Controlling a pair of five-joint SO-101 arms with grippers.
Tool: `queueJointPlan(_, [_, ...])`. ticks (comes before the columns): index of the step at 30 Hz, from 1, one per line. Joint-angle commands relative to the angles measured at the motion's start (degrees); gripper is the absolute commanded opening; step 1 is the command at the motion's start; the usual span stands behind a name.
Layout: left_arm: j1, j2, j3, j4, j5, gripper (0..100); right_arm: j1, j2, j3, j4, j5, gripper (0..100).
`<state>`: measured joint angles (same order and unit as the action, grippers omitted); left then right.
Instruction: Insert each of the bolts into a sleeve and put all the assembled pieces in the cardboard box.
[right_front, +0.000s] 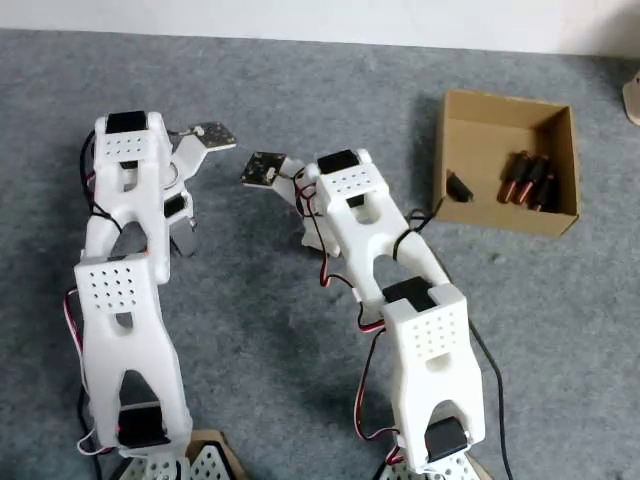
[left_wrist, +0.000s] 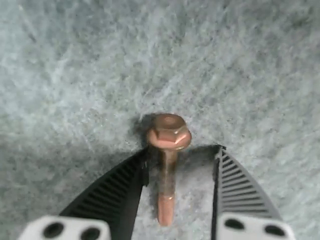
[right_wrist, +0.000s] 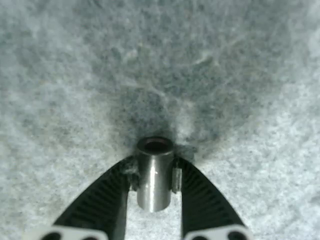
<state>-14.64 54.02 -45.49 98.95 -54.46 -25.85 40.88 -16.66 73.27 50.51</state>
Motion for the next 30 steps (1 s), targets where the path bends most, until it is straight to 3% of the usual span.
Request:
queueJointPlan(1, [-0.92,0.92,-0.22,-1.23,0.18,13,0.22,0.92,2.33,0.31,0.0,0.6])
queueJointPlan(3, [-0.31,2.07,-0.48,-1.58,0.18,1,0.22,0.92,2.33,0.31,0.0,0.6])
queueJointPlan(4, [0.22,2.68,-1.1,-1.93,0.26,0,0.22,0.92,2.33,0.31,0.0,0.6])
queueJointPlan(6, [1.01,3.47,-1.71,-1.76,0.26,3,0.22,0.92,2.33,0.31,0.0,0.6])
queueJointPlan(12, [5.67,4.26,-1.89,-1.76,0.97,1,0.22,0.84,2.33,0.31,-0.35,0.6])
queueJointPlan(22, [4.44,1.89,-18.77,-1.67,31.56,1,0.31,0.48,2.24,-1.71,-4.04,0.6])
queueJointPlan(30, [5.05,1.54,-19.47,1.67,39.91,1,1.1,-3.3,6.02,-8.22,-11.08,0.6])
